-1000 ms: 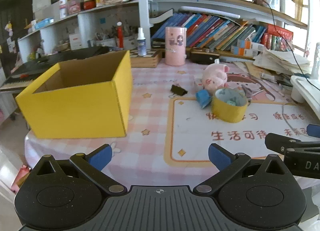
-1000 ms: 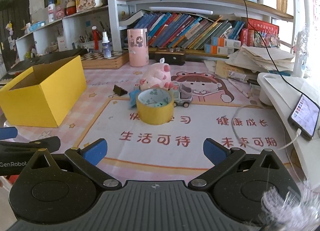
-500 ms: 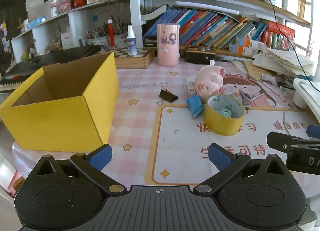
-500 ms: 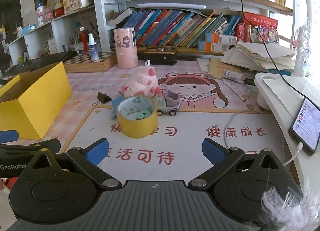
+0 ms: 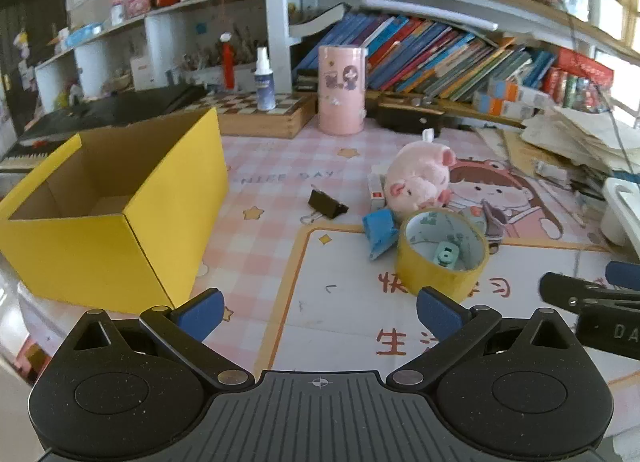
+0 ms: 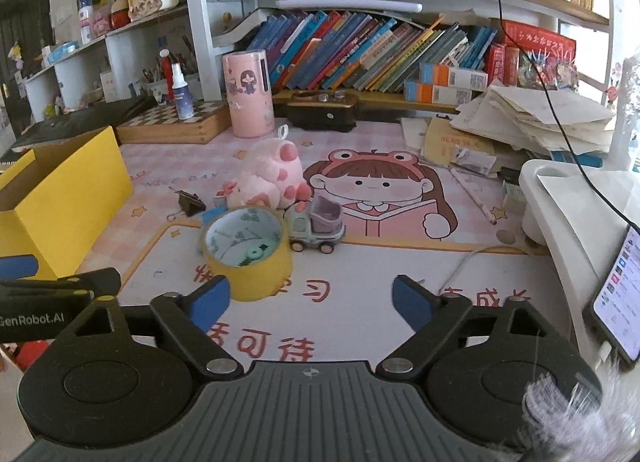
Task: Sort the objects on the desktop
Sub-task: 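Close the left tool around the yellow tape roll's rim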
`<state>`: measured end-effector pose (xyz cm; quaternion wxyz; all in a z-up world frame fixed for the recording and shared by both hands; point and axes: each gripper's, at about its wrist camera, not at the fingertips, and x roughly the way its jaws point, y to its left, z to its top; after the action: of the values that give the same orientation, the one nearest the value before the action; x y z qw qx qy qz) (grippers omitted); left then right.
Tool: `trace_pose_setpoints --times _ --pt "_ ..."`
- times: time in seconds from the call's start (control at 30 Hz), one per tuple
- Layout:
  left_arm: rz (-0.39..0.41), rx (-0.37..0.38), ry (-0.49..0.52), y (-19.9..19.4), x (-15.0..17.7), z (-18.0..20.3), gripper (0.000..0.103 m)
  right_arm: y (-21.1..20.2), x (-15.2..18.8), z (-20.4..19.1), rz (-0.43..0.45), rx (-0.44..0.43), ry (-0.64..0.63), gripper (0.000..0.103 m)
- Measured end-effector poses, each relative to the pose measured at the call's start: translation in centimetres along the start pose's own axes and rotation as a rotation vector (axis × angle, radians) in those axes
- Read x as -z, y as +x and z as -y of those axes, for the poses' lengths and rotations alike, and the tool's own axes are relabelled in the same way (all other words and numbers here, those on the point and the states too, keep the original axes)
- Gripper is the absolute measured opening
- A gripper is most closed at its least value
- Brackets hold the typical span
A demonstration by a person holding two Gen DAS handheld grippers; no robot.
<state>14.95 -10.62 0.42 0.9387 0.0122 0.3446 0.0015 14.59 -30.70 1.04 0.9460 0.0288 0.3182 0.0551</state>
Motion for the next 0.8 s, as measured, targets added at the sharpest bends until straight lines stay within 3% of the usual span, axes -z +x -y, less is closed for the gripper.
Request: trace_pose_setpoints --times 0.23,0.8 --pt "-0.01 0.001 -0.02 1.4 -0.9 2.3 0.102 1.2 -1.1 2.8 0.007 -0.009 0.0 0.078" --pt "-0.12 0.101 0.092 7.4 -3.2 9.4 0.103 3.9 -3.0 8.9 0.011 0.006 0.039 0.079"
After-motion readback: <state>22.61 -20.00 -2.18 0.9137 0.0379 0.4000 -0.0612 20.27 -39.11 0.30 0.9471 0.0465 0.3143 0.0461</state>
